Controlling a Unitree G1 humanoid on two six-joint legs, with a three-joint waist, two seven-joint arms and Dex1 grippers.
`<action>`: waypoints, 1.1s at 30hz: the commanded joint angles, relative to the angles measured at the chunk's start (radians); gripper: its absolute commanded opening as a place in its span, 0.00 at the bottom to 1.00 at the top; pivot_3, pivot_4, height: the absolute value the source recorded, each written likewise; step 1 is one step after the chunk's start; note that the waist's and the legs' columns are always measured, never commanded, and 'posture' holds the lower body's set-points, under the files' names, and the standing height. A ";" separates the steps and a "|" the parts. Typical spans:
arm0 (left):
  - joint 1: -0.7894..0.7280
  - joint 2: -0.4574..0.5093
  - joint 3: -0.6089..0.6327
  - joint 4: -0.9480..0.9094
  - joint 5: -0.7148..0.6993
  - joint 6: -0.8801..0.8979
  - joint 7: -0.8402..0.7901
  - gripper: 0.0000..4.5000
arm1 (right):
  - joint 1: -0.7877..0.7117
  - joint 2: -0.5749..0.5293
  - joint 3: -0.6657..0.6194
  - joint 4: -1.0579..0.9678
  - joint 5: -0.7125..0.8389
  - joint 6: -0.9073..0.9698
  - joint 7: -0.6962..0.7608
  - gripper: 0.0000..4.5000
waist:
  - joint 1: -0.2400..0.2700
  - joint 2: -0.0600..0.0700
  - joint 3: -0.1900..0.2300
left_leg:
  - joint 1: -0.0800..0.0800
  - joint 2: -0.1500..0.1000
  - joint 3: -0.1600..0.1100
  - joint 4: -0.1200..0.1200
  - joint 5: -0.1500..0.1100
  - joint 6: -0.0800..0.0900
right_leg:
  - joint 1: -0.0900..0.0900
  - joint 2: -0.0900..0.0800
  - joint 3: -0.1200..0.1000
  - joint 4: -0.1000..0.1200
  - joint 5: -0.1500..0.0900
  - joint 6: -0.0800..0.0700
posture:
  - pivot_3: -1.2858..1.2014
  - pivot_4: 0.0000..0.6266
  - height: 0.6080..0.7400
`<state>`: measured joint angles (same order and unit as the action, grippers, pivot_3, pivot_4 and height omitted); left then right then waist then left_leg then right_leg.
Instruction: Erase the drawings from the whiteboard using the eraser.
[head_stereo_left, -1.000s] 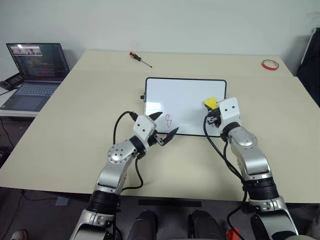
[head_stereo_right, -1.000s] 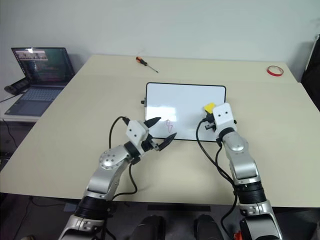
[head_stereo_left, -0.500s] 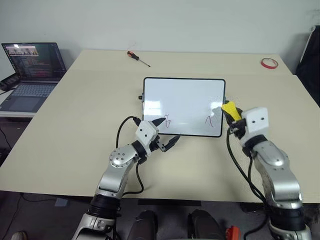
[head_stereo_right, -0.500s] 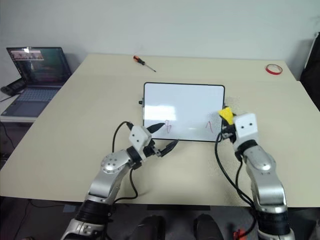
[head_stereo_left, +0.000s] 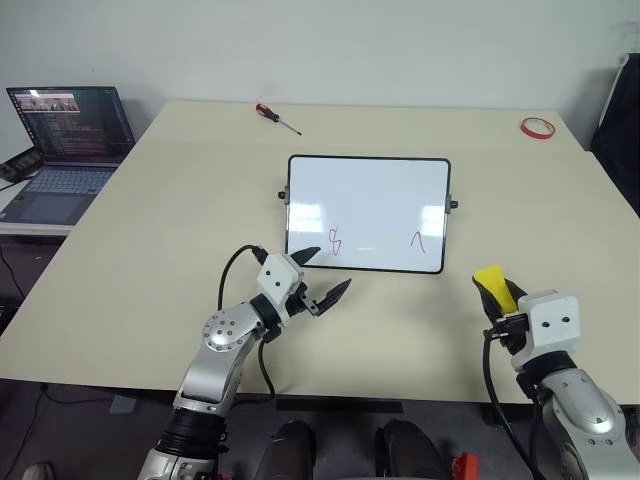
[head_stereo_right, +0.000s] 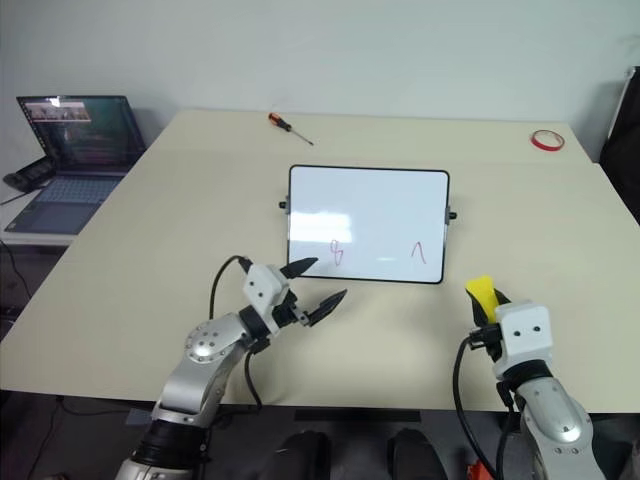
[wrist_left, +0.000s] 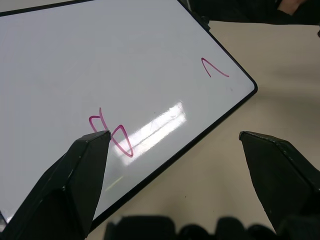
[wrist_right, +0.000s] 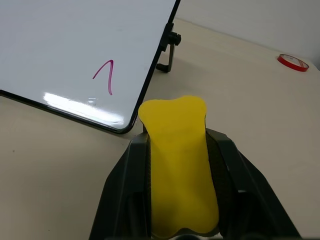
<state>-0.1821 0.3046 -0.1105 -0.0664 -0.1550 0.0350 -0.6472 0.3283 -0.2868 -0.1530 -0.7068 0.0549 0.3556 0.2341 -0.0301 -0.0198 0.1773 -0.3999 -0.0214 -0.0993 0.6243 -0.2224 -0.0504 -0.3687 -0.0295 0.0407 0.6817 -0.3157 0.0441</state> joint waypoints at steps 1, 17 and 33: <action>-0.008 -0.002 0.007 -0.052 -0.016 -0.001 0.007 1.00 | -0.019 0.006 0.000 -0.038 0.016 -0.009 0.000 0.26 | 0.000 0.000 0.000 | 0.000 0.000 0.000 0.000 0.000 0.000 | 0.000 0.000 0.000 0.000 0.000 0.000 | 0.52 0.24 1.00; -0.058 -0.007 0.005 -0.008 -0.007 -0.015 0.013 1.00 | -0.329 -0.029 0.108 0.236 -0.042 -0.128 0.041 0.26 | -0.001 0.000 0.000 | 0.000 0.000 0.000 0.000 0.000 0.000 | 0.000 0.001 0.000 0.000 0.000 0.000 | 0.52 0.24 1.00; -0.059 0.002 0.008 -0.028 -0.003 -0.005 0.034 1.00 | -0.637 -0.019 0.225 0.561 -0.103 -0.187 0.070 0.26 | -0.001 0.000 0.000 | 0.000 -0.001 0.001 0.000 0.000 0.000 | 0.000 0.000 0.000 0.001 0.001 0.000 | 0.52 0.24 1.00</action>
<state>-0.2320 0.3061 -0.1108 -0.0604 -0.1538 0.0370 -0.6204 -0.2953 -0.3044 0.0723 -0.1302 -0.0508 0.2002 0.3031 -0.0307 -0.0198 0.1773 -0.3999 -0.0219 -0.0988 0.6245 -0.2224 -0.0504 -0.3691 -0.0295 0.0405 0.6823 -0.3151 0.0436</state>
